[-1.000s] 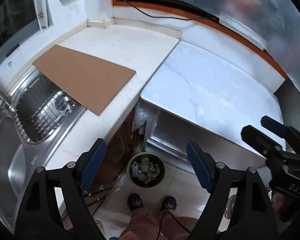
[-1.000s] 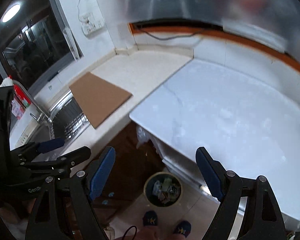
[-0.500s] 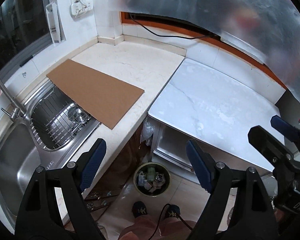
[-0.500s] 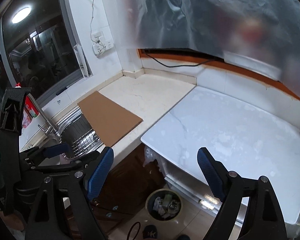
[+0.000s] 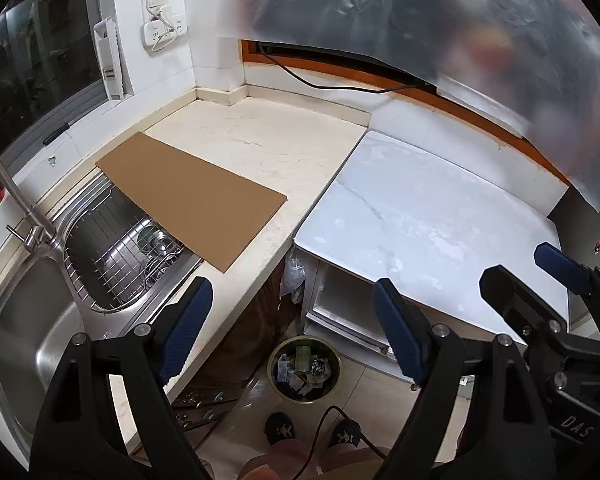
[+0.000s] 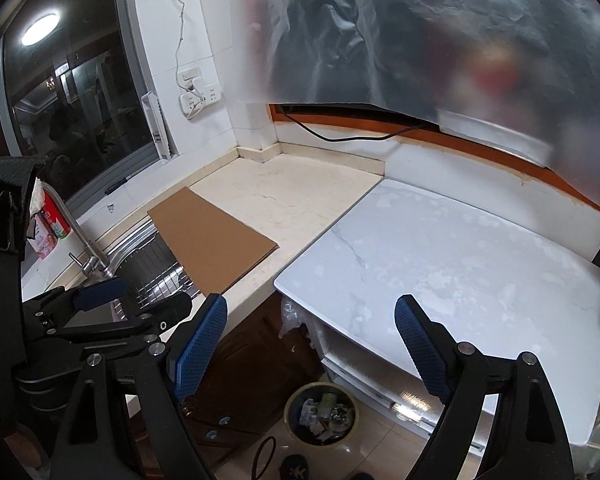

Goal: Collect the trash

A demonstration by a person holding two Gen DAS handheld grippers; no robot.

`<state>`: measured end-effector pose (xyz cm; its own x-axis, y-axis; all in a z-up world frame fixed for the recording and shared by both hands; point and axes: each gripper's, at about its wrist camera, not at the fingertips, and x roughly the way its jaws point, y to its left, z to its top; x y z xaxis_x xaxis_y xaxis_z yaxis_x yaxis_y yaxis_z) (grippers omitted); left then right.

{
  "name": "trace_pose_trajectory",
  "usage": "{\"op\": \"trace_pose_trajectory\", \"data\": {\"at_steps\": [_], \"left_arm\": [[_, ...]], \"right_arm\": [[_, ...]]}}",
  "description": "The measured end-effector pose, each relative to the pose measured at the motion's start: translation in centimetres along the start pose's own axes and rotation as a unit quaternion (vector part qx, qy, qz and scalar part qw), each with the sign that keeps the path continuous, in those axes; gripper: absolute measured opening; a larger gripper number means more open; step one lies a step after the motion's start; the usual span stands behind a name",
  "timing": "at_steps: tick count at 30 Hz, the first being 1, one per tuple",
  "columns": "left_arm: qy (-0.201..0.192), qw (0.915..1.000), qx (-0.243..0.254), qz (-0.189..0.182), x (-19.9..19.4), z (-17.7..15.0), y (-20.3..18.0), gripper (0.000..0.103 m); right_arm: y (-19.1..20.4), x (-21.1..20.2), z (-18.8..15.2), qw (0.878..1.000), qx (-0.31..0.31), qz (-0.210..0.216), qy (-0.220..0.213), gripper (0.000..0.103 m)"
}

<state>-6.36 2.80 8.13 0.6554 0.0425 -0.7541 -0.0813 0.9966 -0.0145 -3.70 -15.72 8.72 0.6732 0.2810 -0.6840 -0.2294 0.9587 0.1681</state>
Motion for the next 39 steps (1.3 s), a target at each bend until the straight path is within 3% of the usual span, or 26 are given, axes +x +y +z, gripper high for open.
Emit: {"op": "trace_pose_trajectory", "data": {"at_steps": [39], "left_arm": [[0.014,0.9998,-0.006,0.015,0.8,-0.4,0.2,0.079]], "right_arm": [[-0.1,1.8,-0.8,1.0,0.011,-0.003,0.013,0.087]]}}
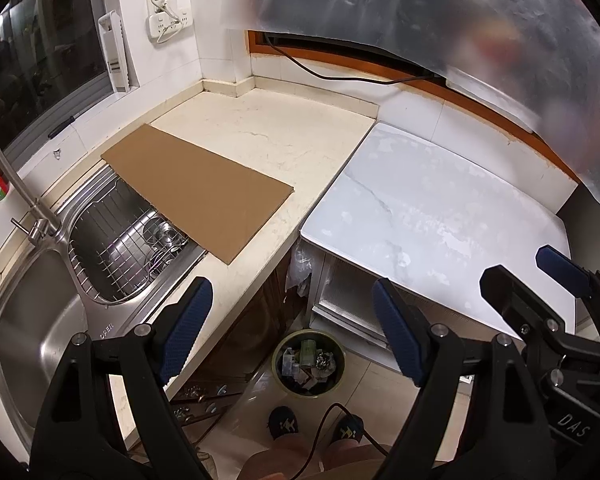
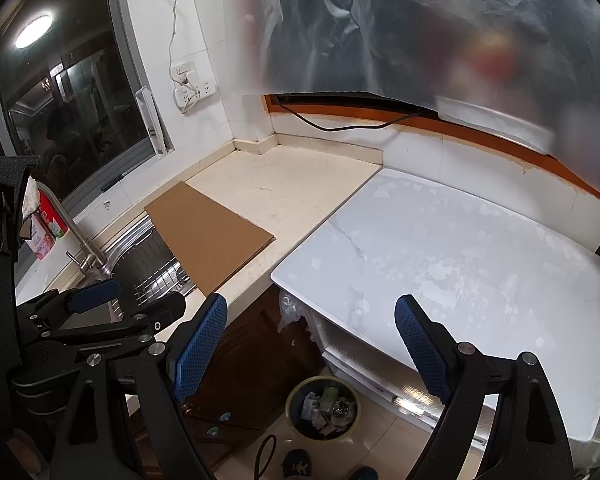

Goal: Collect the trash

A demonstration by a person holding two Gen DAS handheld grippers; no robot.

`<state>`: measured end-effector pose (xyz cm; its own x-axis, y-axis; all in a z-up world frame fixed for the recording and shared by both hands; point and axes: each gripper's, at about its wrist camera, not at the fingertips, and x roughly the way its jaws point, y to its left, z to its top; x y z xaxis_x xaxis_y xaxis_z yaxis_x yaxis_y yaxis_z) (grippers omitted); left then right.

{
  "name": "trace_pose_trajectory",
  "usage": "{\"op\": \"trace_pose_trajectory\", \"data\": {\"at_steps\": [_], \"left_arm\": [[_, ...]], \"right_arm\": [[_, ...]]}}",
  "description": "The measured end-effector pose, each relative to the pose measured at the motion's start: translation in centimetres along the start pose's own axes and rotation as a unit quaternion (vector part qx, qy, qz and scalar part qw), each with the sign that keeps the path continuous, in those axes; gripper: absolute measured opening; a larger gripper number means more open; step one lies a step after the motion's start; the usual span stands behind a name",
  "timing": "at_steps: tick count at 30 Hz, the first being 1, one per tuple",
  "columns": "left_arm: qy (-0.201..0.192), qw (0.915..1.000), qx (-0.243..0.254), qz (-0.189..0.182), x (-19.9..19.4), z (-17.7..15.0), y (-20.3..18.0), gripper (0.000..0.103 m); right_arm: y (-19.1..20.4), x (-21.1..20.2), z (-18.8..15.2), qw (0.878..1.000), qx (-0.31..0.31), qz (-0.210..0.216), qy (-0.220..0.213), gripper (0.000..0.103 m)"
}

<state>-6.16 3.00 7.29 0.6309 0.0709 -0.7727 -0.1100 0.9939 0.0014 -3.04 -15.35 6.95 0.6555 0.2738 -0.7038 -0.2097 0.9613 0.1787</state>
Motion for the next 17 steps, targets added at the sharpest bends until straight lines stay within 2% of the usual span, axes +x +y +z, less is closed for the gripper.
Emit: {"op": "trace_pose_trajectory", "data": {"at_steps": [17], "left_arm": [[-0.009,0.9999,0.006,0.0,-0.43,0.0,-0.36,0.078]], "right_arm": [[0.21,-0.1,-0.23,1.0,0.003,-0.004,-0.003,0.087]]}}
